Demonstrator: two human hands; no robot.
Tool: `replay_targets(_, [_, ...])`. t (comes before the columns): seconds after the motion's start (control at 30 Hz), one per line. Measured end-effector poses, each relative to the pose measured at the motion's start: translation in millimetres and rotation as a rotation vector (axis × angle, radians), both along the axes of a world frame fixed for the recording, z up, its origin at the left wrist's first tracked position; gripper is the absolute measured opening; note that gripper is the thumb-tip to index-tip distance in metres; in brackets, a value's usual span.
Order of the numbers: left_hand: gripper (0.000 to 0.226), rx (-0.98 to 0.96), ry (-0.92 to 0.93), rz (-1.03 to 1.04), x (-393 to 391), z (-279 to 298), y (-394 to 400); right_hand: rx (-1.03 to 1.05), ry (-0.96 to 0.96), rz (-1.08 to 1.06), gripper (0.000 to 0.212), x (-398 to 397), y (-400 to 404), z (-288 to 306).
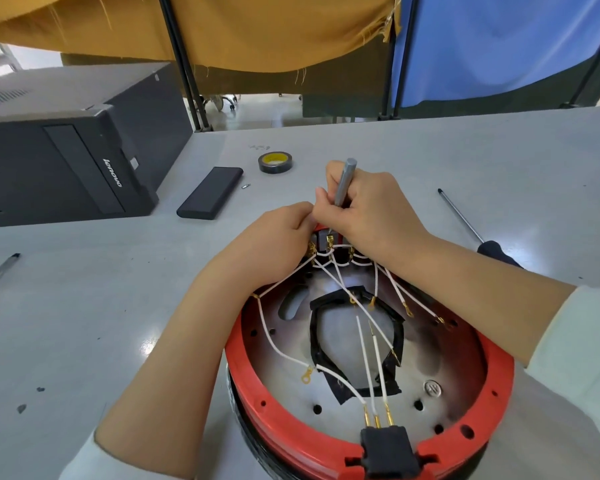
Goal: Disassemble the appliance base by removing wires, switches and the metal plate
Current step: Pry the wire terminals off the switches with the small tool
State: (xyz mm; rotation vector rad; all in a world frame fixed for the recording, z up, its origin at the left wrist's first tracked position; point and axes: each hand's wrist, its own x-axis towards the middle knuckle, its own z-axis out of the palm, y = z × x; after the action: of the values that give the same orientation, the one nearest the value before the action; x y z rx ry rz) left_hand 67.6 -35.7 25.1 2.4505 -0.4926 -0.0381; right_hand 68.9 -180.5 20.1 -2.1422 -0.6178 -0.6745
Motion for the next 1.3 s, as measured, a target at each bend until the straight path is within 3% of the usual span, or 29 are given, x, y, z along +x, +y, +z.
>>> replay_targets(0.2, [0.033,0.014,-0.018,-0.012,0,-1,0,0.057,0.160,-0.041,0.038,10,2,8])
replay_targets(0.4, [0.032,0.001,0.001,-0.019,-1,0,-1,-0.040,0.300,-0.101,0.032,21,7,16])
replay_targets(0.7, [0.032,-0.021,0.009,-0.010,1,-1,0,0.063,0.103,-0.042,0.036,11,2,5])
replay_targets(1.0, [0.032,-0.042,-0.010,-0.028,-2,0,1,0.038,0.064,-0.001,0.035,9,4,3])
replay_targets(1.13, [0.031,-0.030,-0.015,-0.027,-1,-1,1,0.022,0.141,-0.038,0.035,11,5,7])
replay_targets(1.3, [0.032,-0.028,-0.001,-0.015,-2,1,-1,-0.124,0.371,-0.105,0.032,23,10,21])
